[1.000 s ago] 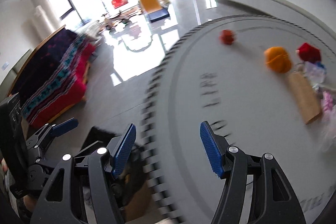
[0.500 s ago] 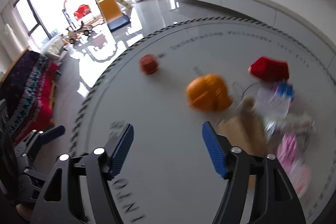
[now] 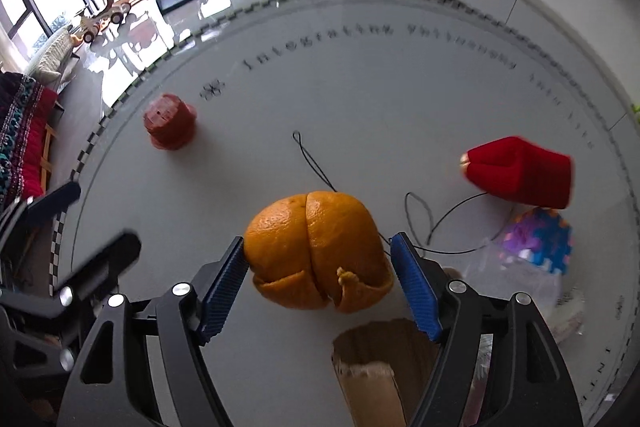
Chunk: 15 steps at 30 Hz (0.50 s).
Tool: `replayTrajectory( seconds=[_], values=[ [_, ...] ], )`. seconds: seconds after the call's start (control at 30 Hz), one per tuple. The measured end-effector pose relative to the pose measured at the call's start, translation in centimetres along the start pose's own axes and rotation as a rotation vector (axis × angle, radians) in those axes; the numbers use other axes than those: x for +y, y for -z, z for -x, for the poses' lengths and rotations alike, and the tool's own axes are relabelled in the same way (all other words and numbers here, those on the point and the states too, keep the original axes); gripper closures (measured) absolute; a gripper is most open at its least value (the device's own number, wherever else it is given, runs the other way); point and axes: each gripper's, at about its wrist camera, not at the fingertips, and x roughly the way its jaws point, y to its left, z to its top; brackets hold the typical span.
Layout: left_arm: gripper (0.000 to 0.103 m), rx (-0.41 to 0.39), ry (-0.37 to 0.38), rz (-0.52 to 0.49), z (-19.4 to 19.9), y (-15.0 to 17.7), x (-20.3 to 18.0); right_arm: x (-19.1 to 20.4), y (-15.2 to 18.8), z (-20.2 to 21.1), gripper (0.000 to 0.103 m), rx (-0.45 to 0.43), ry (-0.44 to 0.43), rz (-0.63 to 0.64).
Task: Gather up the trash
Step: 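Grasp the red cap with the left tool while the right tool grasps the orange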
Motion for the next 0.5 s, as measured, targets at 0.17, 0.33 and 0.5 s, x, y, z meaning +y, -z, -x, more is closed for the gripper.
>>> replayTrajectory(
  seconds=[0.17,0.33,0.5],
  values=[
    [0.006,-0.009,-0.021,0.011,-2.4,-2.0,0.3,-1.4,0.0,1.8,0.047,-0.072,-0.059,-0.056],
    [0.014,-0.029,-0.034,0.017,-4.2,-3.2,0.4,-1.9,0.2,3.1,0.047,-0.112,-0.089,-0.068],
    [0.057,0.002,-0.024,0.04,-5.0,-3.4,0.8,-1.7,0.6,4.0,0.047,-0.122,-0.11,-0.059]
  ],
)
